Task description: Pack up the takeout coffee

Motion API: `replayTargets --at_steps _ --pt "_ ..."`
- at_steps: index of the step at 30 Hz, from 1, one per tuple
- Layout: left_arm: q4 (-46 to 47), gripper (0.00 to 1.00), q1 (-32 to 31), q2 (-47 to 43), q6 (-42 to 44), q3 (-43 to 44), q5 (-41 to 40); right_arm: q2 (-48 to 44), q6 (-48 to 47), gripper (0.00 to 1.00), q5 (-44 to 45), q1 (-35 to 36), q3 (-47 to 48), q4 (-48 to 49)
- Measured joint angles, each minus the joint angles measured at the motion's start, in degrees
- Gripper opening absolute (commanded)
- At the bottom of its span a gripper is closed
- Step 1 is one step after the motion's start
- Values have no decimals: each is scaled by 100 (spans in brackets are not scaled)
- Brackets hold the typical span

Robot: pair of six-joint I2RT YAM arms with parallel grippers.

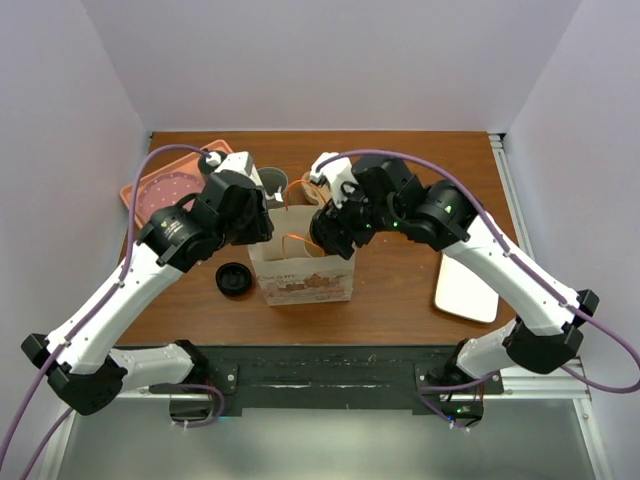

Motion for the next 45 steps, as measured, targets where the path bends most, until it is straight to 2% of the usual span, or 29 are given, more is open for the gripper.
replayTargets --at_steps 12,17,22,25,26,28,29,32,40,45 --pt "-643 54 68 203 -136 726 -284 -466 26 31 1008 1047 -824 186" --pt "-802 50 68 28 -157 675 -160 -800 400 31 1333 1434 -1147 286" --pt "-826 47 68 -317 -160 243 57 -866 813 31 1661 1878 -1401 365" --pt "-743 39 70 -479 -136 -52 223 -866 1012 31 1849 2140 -1528 382" --pt "-713 31 68 -509 -131 -127 267 -861 1073 31 1921 2223 -1561 389" --pt "-564 22 70 -562 -85 -315 396 -857 1165 31 2037 2347 -1598 391" --pt "-496 12 70 -573 -57 -380 439 -857 1198 31 2081 2389 -1602 391" --pt "-151 0 70 -640 59 -649 723 -857 1259 31 2234 2505 -1609 409" --pt "656 0 70 -1209 214 -1362 1567 -765 1099 31 2682 2879 -1650 608" --pt "874 0 70 -1467 358 -1578 1683 -678 721 31 2885 2922 -1652 691"
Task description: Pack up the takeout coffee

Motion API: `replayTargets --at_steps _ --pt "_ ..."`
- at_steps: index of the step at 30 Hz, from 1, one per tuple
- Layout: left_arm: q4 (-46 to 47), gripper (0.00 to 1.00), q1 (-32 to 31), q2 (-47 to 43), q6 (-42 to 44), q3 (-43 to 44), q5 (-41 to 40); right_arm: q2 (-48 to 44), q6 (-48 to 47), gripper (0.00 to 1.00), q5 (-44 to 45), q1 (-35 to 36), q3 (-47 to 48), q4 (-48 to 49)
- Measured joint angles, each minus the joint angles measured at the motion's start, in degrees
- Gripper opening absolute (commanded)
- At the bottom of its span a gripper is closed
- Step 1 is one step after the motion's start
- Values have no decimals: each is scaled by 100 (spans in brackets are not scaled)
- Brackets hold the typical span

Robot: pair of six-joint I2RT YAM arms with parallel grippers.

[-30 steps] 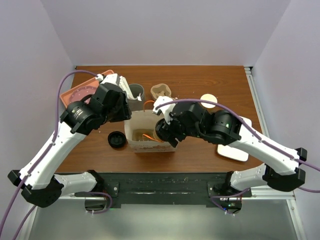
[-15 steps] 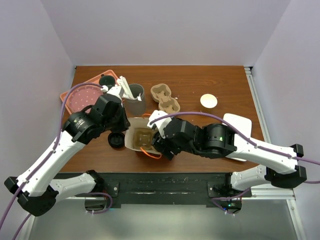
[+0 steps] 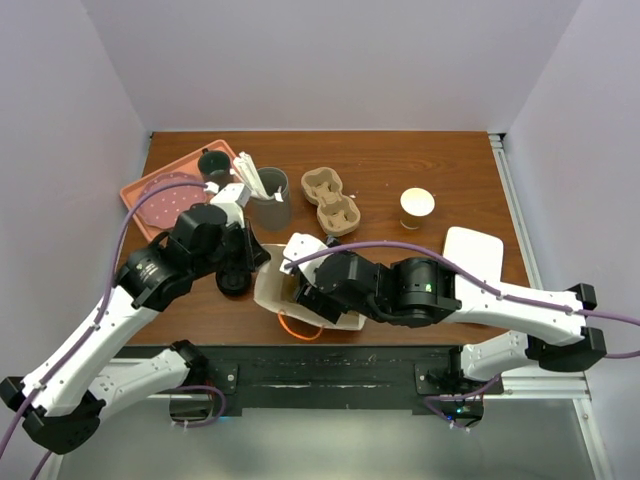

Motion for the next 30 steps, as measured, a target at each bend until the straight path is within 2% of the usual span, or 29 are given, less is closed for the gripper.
replayTargets --at_steps 15,22,30 --pt "210 0 0 197 334 9 -481 179 -949 30 284 0 -363 334" --pt "184 0 0 610 442 293 -815 212 -1005 29 339 0 -363 428" --pt "201 0 0 549 435 323 -857 31 -1003 27 -68 0 -358 387"
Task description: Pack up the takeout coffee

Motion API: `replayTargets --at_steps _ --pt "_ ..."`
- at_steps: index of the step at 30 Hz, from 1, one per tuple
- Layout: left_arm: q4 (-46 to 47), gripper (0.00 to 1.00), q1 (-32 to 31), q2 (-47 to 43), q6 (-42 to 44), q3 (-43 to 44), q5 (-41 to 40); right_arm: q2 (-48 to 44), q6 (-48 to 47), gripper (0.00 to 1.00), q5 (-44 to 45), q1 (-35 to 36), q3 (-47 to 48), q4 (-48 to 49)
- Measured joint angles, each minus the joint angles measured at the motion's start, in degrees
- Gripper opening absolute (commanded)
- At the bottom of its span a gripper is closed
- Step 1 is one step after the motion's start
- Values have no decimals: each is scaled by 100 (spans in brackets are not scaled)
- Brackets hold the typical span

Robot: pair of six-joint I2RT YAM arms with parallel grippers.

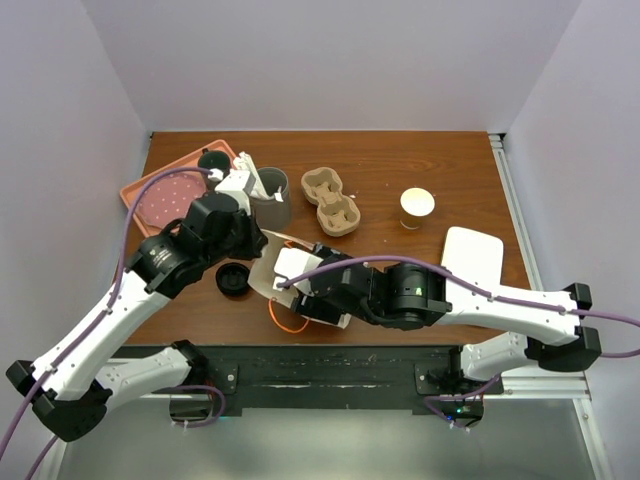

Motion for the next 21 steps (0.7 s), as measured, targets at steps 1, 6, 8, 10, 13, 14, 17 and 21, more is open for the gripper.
replayTargets --at_steps 1,6,8,10,13,14,17,21 --pt "13 0 0 -46 2 -17 2 9 -31 27 -26 0 2 -37" --pt "50 0 0 -323 0 -164 9 297 -184 25 -2 11 4 -136" --pt "57 0 0 -358 -7 -199 42 466 -232 25 52 37 7 -133" --pt "55 0 0 -363 -9 -254 81 579 -278 26 162 63 7 -122" --pt "94 0 2 -387 -17 -396 170 654 -365 26 308 87 7 -85" --pt "127 0 2 -402 -20 -417 201 660 -393 27 352 92 7 -79" --pt "210 0 0 -507 2 -511 286 682 -481 27 487 90 -2 -33" --pt "365 0 0 -785 28 -756 343 719 -586 26 619 90 -157 92"
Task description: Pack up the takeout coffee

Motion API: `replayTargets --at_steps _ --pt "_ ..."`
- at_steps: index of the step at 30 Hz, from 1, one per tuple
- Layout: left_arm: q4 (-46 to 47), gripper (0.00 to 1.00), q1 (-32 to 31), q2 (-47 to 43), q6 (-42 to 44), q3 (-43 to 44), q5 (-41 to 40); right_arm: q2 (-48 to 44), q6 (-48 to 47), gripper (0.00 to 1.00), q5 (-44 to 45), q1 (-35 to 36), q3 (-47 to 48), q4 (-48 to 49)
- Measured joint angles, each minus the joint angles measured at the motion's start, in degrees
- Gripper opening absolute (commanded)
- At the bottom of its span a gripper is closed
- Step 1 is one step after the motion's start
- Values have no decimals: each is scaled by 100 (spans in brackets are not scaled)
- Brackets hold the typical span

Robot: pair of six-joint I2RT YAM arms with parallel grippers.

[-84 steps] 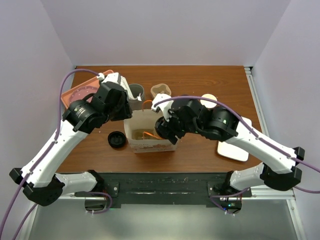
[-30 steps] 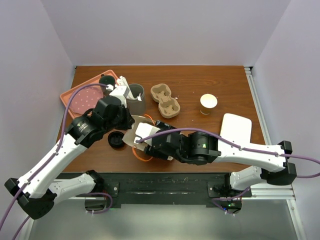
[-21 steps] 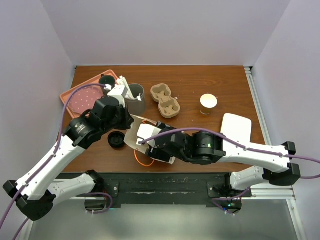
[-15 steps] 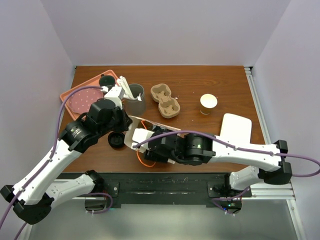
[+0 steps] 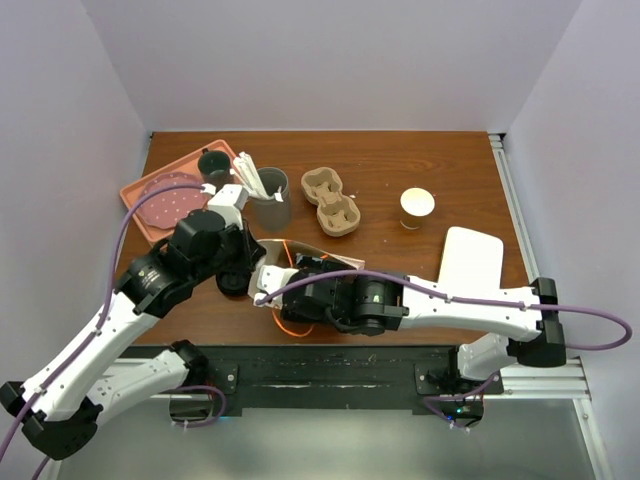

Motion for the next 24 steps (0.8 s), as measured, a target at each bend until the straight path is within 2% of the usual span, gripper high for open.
replayTargets --at_steps 10,18,24 --pt "299 0 -2 -448 79 -278 94 216 -28 25 238 2 -339 164" --pt "450 0 -2 -654 107 -581 229 -337 -192 24 579 0 -1272 605" --pt "710 0 -2 -933 149 -881 404 -520 -249 23 732 0 -1609 892"
